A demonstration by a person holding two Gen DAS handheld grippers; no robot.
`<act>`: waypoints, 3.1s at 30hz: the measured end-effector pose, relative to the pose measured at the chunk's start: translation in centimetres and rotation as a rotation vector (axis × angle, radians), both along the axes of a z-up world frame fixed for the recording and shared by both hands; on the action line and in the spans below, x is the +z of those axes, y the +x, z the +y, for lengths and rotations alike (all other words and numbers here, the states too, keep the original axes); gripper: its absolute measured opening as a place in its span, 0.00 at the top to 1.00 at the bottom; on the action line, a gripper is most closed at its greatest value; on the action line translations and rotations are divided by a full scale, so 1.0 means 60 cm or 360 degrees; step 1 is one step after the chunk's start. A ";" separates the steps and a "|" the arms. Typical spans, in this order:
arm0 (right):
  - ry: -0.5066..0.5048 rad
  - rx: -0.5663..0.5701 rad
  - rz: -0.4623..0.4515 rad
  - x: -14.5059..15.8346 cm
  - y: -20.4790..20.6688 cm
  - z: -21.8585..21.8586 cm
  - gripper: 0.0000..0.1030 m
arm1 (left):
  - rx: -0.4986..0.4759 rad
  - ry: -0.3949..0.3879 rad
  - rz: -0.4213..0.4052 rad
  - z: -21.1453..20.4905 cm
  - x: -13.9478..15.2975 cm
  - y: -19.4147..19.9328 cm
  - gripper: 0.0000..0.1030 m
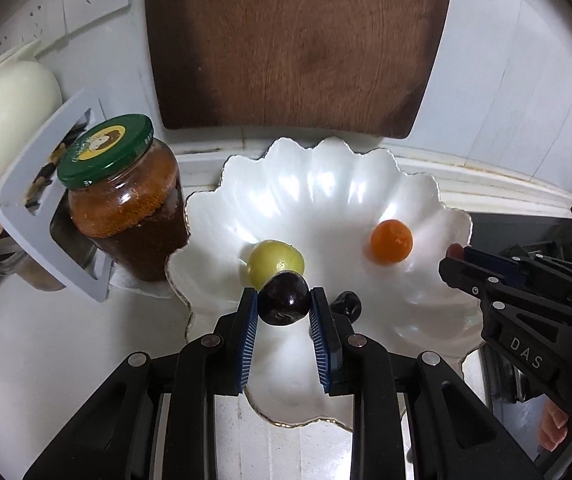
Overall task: Organize fruits
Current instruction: 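Open both tools to drop the plum and date into the bowl, then withdraw both tools from the bowl toward the remaining loose fruits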
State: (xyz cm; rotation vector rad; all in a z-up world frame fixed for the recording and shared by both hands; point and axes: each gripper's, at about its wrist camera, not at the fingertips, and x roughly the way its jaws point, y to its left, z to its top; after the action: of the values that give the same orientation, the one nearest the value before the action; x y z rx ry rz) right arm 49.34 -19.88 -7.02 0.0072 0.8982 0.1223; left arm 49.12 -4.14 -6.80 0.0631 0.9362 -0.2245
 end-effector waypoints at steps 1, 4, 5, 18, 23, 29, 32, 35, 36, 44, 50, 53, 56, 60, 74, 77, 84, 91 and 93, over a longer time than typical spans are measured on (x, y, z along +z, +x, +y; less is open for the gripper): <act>0.0008 -0.0004 0.0004 -0.002 0.001 -0.001 0.80 | -0.0003 0.0011 0.0009 -0.001 -0.002 0.001 0.74; -0.0001 -0.0016 0.0028 -0.006 0.004 -0.002 0.78 | -0.0012 0.0027 0.0033 -0.004 -0.005 0.005 0.73; -0.0001 -0.0016 0.0036 -0.008 0.004 -0.002 0.76 | -0.0020 0.0027 0.0047 -0.005 -0.005 0.007 0.68; -0.0020 -0.0035 -0.0016 0.010 -0.025 -0.007 0.67 | 0.0098 0.0086 -0.0052 0.011 0.032 -0.031 0.38; 0.0002 -0.0026 -0.0080 0.033 -0.052 -0.008 0.67 | 0.0137 0.0089 -0.0116 0.022 0.058 -0.059 0.32; -0.0014 -0.0012 -0.0180 0.061 -0.091 -0.002 0.61 | 0.0175 0.0134 -0.0232 0.027 0.093 -0.099 0.25; -0.0005 -0.0006 -0.0217 0.075 -0.111 -0.001 0.61 | 0.0164 0.0130 -0.0265 0.030 0.106 -0.118 0.23; 0.0007 0.0002 -0.0255 0.088 -0.133 0.000 0.61 | 0.0153 0.0139 -0.0314 0.029 0.118 -0.138 0.23; 0.0003 0.0003 -0.0268 0.091 -0.140 0.001 0.61 | 0.0151 0.0144 -0.0329 0.028 0.123 -0.145 0.23; 0.0004 0.0015 -0.0343 0.111 -0.201 0.001 0.61 | 0.0133 0.0154 -0.0456 0.032 0.155 -0.214 0.23; 0.0006 0.0034 -0.0389 0.122 -0.245 0.003 0.61 | 0.0099 0.0120 -0.0470 0.034 0.161 -0.256 0.23; -0.0009 0.0049 -0.0422 0.127 -0.267 0.007 0.61 | 0.0086 0.0117 -0.0485 0.034 0.162 -0.275 0.23; -0.0019 0.0062 -0.0454 0.132 -0.289 0.011 0.61 | 0.0070 0.0128 -0.0509 0.034 0.165 -0.294 0.23; -0.0022 0.0086 -0.0479 0.135 -0.313 0.018 0.61 | 0.0040 0.0131 -0.0537 0.033 0.166 -0.317 0.23; -0.0001 0.0103 -0.0459 0.112 -0.375 0.026 0.61 | -0.0049 0.0124 -0.0510 0.036 0.137 -0.380 0.23; 0.0034 0.0099 -0.0427 0.098 -0.386 0.025 0.61 | -0.0085 0.0128 -0.0489 0.035 0.126 -0.388 0.23; 0.0045 0.0102 -0.0357 0.061 -0.408 0.032 0.61 | -0.0166 0.0139 -0.0430 0.034 0.094 -0.404 0.23; 0.0046 0.0117 -0.0297 0.033 -0.422 0.037 0.61 | -0.0214 0.0143 -0.0384 0.033 0.066 -0.417 0.23; 0.0021 0.0113 -0.0288 0.026 -0.425 0.039 0.61 | -0.0226 0.0141 -0.0375 0.033 0.060 -0.418 0.23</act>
State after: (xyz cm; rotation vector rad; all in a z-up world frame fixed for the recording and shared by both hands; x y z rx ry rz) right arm 23.86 -17.52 -5.47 -0.0232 0.7173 0.1919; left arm 24.04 -2.15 -3.23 0.2336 0.7072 -0.2999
